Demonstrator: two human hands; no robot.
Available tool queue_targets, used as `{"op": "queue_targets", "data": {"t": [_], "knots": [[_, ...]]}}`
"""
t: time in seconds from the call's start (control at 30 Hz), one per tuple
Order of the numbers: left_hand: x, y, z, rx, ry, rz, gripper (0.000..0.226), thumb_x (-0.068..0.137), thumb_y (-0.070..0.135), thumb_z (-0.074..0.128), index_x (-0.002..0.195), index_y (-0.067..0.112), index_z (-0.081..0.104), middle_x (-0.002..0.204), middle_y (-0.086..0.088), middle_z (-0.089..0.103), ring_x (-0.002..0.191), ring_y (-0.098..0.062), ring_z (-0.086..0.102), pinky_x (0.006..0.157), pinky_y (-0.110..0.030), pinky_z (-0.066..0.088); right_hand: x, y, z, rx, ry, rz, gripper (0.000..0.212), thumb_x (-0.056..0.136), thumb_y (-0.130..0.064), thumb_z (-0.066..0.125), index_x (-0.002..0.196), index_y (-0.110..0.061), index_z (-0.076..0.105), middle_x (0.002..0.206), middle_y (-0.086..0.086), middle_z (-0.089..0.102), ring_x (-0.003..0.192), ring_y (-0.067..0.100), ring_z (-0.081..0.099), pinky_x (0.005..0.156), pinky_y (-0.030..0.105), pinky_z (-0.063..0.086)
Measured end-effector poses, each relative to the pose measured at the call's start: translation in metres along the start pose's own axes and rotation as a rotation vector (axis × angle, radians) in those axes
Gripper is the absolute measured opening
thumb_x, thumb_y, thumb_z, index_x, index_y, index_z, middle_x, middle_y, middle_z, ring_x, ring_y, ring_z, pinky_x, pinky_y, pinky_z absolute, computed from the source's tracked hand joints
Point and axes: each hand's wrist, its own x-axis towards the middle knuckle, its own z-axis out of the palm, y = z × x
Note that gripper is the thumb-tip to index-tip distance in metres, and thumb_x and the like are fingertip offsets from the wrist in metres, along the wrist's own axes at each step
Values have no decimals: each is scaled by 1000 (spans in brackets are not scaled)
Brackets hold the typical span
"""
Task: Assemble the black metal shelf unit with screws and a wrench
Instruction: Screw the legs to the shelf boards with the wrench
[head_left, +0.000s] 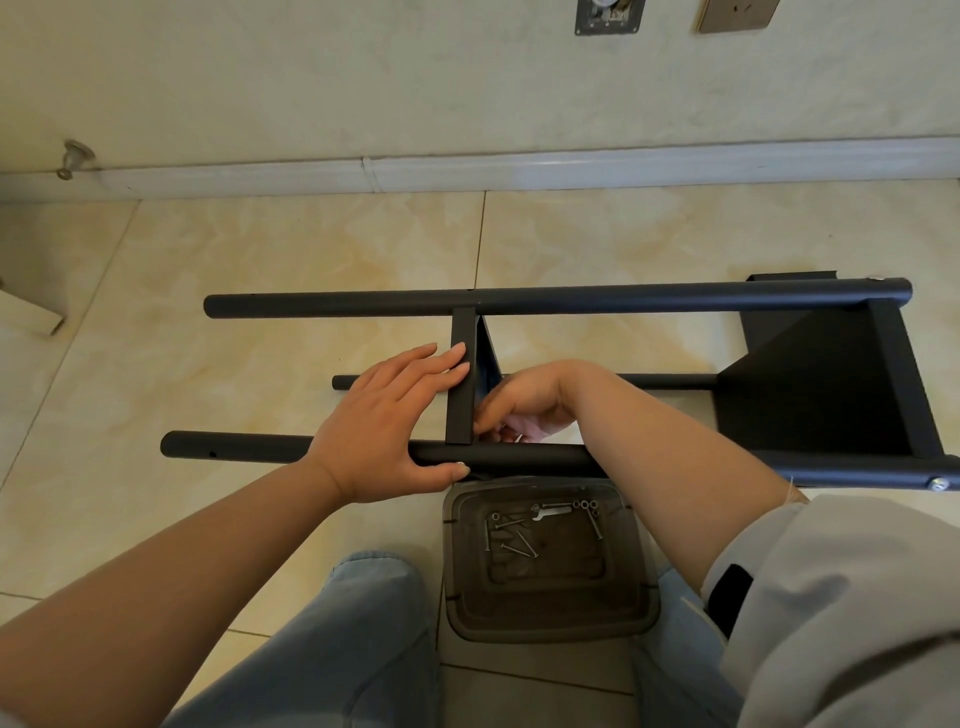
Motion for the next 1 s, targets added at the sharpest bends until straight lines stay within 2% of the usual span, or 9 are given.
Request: {"op": "queue_targets", "data": {"t": [0.07, 0.17, 0.53, 0.63, 0.77, 0.9, 1.0], "knots": [[0, 0, 0, -3, 0, -3, 90, 69, 73, 48, 144, 25, 32, 149, 17, 16, 139, -15, 21, 110, -38, 21, 0, 0, 0, 1, -9, -2, 9, 88, -17, 55, 93, -9, 57, 83, 6, 53, 77, 16, 52, 73, 25, 46], [0, -1, 0, -2, 1, -1, 90, 70, 73, 49, 144, 26, 30, 149, 17, 16, 139, -15, 20, 110, -38, 22, 0, 0, 0, 2, 2, -33, 8, 93, -11, 49, 89, -11, 56, 81, 5, 51, 74, 15, 50, 71, 24, 44], [0, -1, 1, 0, -6, -1, 90, 70, 73, 49, 145, 26, 29, 149, 17, 15, 140, -15, 20, 110, -38, 21, -1, 1, 0, 5, 11, -27, 10, 92, -13, 50, 86, -9, 56, 79, 6, 53, 75, 17, 51, 74, 27, 43], [0, -1, 0, -1, -3, 1, 90, 70, 73, 49, 145, 26, 29, 149, 17, 15, 140, -14, 20, 110, -38, 21, 0, 0, 0, -4, -7, -39, 9, 83, -17, 57, 90, -10, 57, 81, 6, 54, 74, 16, 52, 72, 25, 45], [0, -1, 1, 2, -3, 0, 90, 70, 73, 49, 145, 27, 29, 149, 17, 15, 140, -14, 20, 110, -37, 20, 1, 2, -2, 1, -8, -31, 8, 90, -15, 52, 94, -9, 56, 83, 7, 54, 77, 17, 53, 75, 27, 45], [0, -1, 1, -2, 8, 8, 90, 70, 72, 49, 145, 25, 30, 149, 17, 16, 140, -14, 21, 110, -38, 22, 2, 1, -1, -15, -19, -39, 18, 76, -20, 59, 92, -11, 56, 82, 5, 53, 74, 16, 51, 72, 25, 43], [0, -1, 1, 1, 7, 9, 90, 70, 72, 49, 145, 25, 30, 150, 16, 16, 140, -14, 20, 110, -37, 21, 3, 1, -1, -8, -17, -19, 16, 78, -19, 60, 91, -9, 56, 82, 6, 53, 76, 17, 51, 76, 27, 42]]}}
